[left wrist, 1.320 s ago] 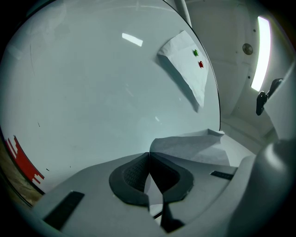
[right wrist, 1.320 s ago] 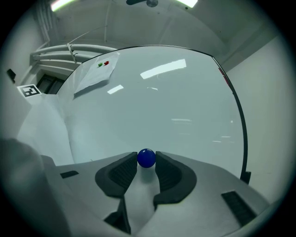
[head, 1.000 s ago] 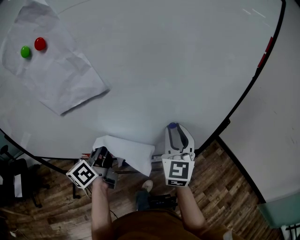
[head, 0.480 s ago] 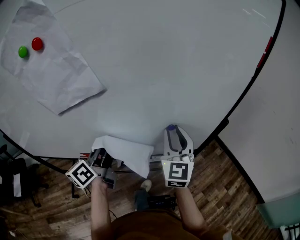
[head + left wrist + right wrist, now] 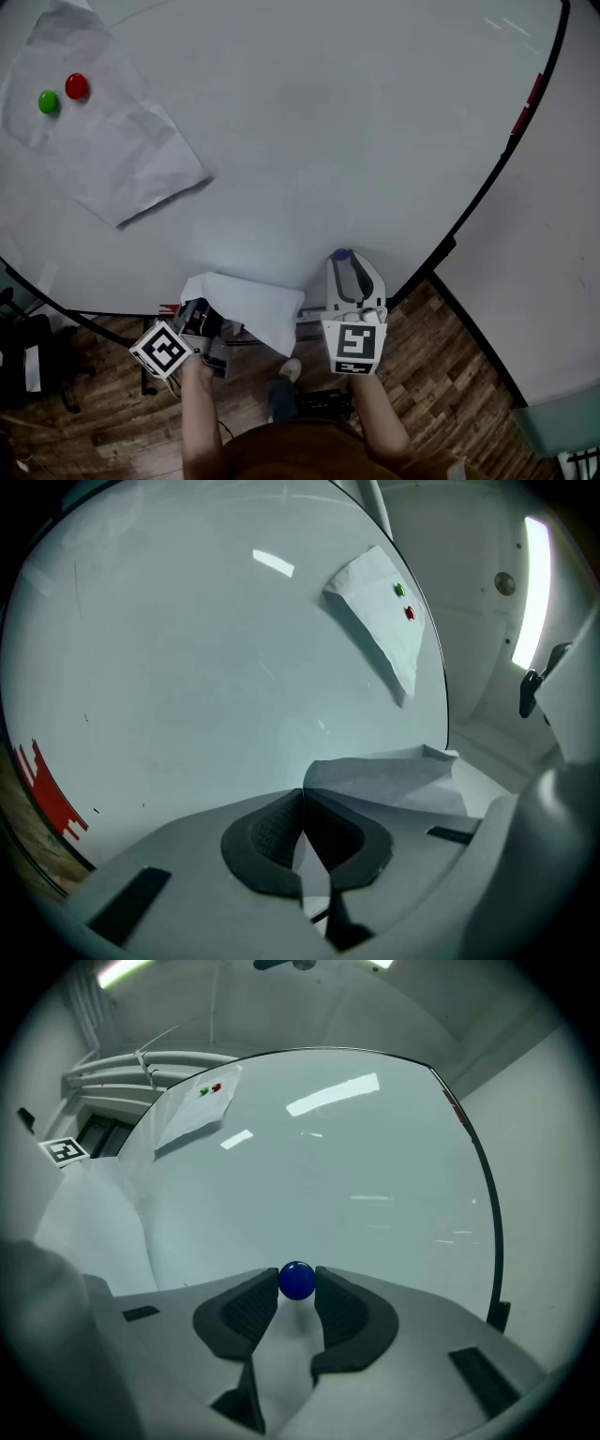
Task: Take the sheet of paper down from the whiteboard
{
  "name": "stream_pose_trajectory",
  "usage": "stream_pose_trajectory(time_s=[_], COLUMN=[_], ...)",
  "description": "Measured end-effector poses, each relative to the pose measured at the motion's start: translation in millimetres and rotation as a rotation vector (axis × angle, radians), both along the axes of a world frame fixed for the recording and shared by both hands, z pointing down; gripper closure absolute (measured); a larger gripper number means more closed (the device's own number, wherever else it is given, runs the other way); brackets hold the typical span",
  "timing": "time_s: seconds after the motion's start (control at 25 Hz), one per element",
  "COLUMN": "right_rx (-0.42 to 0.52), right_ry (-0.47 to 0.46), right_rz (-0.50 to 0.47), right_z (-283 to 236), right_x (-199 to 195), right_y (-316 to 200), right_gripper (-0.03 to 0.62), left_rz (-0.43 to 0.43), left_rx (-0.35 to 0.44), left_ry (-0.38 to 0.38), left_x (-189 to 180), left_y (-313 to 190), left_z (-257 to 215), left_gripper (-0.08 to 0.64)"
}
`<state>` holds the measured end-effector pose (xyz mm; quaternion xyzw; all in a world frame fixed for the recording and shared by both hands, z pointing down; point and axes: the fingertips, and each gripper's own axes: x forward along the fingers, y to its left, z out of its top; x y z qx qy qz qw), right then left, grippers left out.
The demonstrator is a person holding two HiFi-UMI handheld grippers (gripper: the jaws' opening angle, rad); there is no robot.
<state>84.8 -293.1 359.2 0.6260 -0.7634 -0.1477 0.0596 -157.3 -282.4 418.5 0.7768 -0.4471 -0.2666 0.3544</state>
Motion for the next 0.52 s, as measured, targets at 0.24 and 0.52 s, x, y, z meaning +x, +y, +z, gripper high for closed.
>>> stream_pose_trajectory(time_s=[0.24, 0.52], right_rx=[0.004, 0.01], right_ry=[-0.001, -0.009], right_rz=[-0.01, -0.009], right_z=[-1.4, -3.3], right_x=[-3.6, -1.6], right_y=[1.8, 4.1], right_gripper=[0.457, 0.457], left_rz=[-0.007, 0.011], left_rx=[0.0, 0.015], left_ry=[-0.012, -0.01], left_x=[-3.0, 1.9], left_y=[0.6, 2.3], left_z=[-1.6, -4.5], left_gripper=[0.535, 0.535])
